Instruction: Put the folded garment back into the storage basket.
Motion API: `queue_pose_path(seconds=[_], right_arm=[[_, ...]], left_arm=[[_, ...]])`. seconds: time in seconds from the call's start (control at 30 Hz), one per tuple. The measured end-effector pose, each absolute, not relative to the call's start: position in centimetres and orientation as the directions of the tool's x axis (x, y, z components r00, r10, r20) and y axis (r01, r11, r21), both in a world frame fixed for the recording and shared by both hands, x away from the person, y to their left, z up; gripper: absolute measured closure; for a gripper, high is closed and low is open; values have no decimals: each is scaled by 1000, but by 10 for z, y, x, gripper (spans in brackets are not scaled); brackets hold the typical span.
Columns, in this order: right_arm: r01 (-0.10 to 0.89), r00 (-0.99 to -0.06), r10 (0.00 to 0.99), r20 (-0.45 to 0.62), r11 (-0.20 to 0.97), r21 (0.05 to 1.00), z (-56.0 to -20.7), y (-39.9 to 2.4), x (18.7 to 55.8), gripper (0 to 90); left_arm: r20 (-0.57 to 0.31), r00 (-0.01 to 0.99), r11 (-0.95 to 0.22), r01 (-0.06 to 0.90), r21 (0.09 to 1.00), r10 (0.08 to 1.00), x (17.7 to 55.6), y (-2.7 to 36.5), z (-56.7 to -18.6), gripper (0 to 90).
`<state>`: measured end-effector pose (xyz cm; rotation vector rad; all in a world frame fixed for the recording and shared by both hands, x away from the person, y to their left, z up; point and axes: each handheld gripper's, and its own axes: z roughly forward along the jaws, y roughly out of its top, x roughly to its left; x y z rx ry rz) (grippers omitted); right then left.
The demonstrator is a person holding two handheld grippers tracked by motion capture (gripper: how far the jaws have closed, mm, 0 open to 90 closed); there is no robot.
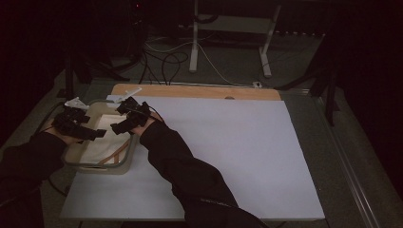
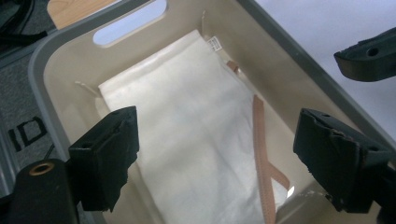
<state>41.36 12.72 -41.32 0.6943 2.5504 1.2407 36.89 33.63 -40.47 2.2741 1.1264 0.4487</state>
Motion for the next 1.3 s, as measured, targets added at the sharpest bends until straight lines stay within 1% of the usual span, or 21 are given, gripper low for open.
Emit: queue_pose_path(seconds=[0.13,0.3,0.37,0.47,0.63,0.9,1.07,1.3], right_arm=[[309,-868,496,7,531,789,-411,122,412,132],[307,-868,496,10,522,796,-409,116,412,131],[307,-868,496,11,521,796,-409,114,412,131],[304,-871,492,9,525,795,-409,111,412,131],[314,-873,486,29,515,797,-411,105,414,134],[306,-876,481,22,520,797,-413,91,416,134],[294,-881,473,12,528,796,-413,77,418,135],[287,-871,490,-13,531,797,-414,50,422,135]], left_arm=[[36,610,-497,607,620,791,368,333,-403,95],[26,618,-495,603,626,786,368,328,-400,64],[22,626,-503,604,618,779,368,326,-400,27],[19,632,-504,599,622,775,369,322,-400,11],[17,645,-511,589,626,764,369,314,-401,9],[27,673,-525,551,648,739,368,302,-398,9],[23,691,-537,540,648,722,367,292,-396,8],[12,723,-550,514,658,691,367,274,-395,8]])
